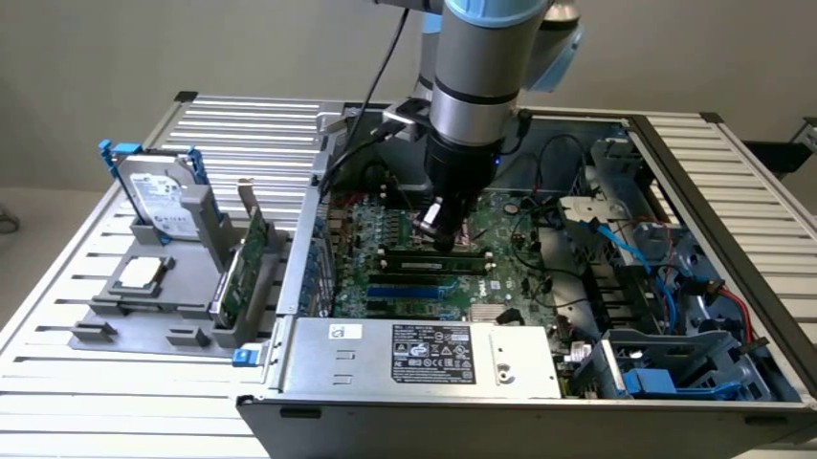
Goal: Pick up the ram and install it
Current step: 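Press down the ram until it locks into place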
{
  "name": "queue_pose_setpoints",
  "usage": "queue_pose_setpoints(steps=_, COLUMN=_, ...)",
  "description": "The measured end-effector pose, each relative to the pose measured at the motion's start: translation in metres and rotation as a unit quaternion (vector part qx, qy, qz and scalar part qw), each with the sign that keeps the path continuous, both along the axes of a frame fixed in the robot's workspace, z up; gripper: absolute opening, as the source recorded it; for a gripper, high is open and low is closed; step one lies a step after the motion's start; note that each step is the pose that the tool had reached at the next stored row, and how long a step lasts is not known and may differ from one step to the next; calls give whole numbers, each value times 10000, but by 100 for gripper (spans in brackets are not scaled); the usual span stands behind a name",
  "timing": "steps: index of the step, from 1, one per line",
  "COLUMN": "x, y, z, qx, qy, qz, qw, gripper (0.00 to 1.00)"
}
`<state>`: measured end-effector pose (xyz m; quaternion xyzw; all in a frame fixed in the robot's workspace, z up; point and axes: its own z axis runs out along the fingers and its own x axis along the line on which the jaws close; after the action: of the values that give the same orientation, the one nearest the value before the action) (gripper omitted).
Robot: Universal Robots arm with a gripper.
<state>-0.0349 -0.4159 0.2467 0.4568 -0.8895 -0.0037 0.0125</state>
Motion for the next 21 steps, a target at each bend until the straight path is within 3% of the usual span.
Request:
queue_pose_setpoints(steps=4, x=0, y=0, z=-6, qx=-1, qy=0, qz=-329, qw=9995, gripper=11)
queue_pose_setpoints(steps=9, x=1, y=1, z=-10, qx=-13, qy=-2, qz=-693, qw=9976, gripper=11)
queue_pose_setpoints(steps=16, x=1, y=0, z=-9, qx=-102, qy=-5, qz=-1056, qw=9944, gripper=11)
queue_pose_setpoints(steps=21, x=0, y=0, z=-9, qx=-120, qy=-1, qz=-1368, qw=9905, gripper=11)
